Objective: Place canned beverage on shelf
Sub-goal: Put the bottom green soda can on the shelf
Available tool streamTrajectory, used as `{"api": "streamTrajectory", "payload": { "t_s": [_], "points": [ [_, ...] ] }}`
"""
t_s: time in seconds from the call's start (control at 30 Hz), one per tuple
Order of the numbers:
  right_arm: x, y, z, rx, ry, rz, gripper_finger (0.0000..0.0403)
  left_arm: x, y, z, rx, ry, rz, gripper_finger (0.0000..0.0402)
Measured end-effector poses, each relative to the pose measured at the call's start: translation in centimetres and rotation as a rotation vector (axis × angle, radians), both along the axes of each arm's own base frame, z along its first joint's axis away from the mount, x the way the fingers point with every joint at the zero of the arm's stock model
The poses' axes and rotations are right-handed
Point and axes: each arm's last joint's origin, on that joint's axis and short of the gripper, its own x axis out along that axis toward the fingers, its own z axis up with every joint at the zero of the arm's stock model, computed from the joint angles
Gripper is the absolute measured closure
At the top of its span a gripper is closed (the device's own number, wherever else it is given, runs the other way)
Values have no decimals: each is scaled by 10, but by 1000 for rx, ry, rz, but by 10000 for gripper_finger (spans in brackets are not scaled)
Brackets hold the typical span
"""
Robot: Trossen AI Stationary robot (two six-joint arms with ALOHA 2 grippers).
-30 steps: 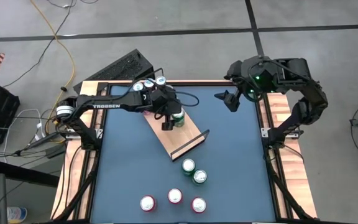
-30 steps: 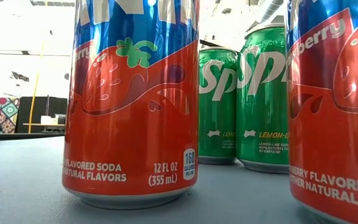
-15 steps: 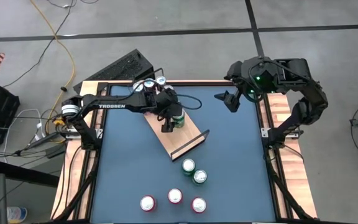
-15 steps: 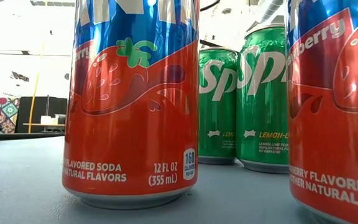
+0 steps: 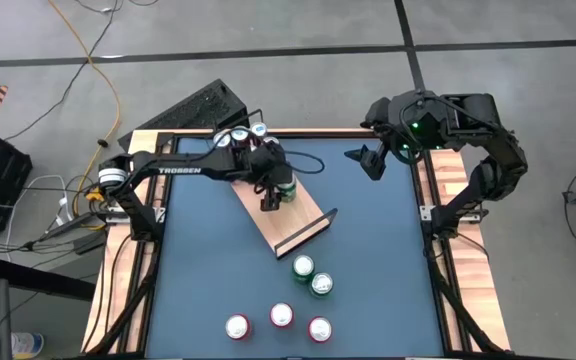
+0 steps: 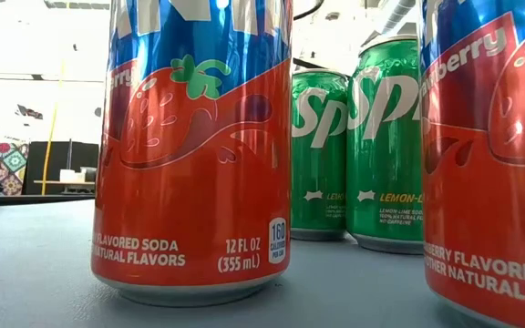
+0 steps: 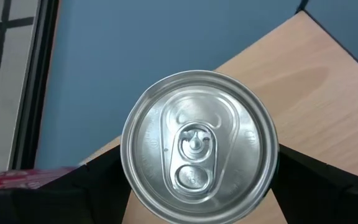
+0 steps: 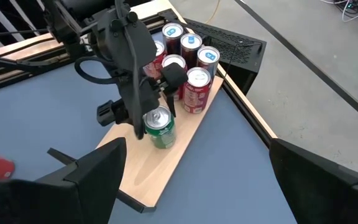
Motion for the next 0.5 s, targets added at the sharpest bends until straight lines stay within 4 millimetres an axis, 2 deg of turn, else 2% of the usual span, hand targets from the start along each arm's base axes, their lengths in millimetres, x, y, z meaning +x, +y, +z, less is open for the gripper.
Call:
{"api": "streamTrajectory", "payload": {
  "t_s": [0.5],
  "points": [
    [-1, 0, -2, -1, 24, 1, 23, -7, 24, 0, 0, -2, 17, 94]
  ]
}}
